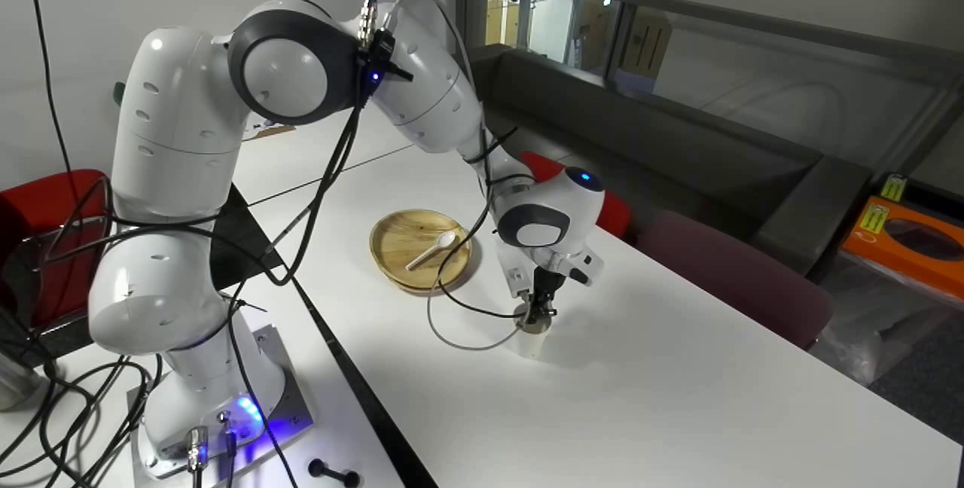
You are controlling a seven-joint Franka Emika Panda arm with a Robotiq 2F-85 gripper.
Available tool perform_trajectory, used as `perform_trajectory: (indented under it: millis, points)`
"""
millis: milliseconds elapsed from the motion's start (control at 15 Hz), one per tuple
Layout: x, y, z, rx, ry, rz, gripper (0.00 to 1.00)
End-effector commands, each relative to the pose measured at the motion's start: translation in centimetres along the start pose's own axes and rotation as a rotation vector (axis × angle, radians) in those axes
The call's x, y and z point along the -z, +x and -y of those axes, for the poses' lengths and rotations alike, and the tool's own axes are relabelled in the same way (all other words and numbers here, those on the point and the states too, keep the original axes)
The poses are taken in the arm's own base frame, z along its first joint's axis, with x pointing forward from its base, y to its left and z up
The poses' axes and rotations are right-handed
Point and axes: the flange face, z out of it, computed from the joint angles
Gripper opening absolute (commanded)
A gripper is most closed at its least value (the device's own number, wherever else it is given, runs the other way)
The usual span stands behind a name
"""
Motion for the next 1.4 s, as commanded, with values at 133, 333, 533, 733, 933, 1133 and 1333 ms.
perform_trajectory:
  millis: [133, 333, 533, 733, 933, 1133, 1333]
  points:
    - [2.6, -1.3, 1.6, 0.073, -0.031, -0.040, 0.00]
    - [3.4, -3.5, 4.3, 0.173, -0.069, -0.068, 0.01]
    - [4.3, -6.9, 7.6, 0.313, -0.123, -0.122, 0.01]
    - [5.9, -10.7, 10.4, 0.442, -0.139, -0.168, 0.01]
    - [8.0, -14.5, 12.5, 0.530, -0.128, -0.200, 0.01]
    - [10.2, -17.8, 14.3, 0.600, -0.094, -0.209, 0.01]
    - [11.3, -20.2, 16.2, 0.677, -0.052, -0.193, 0.01]
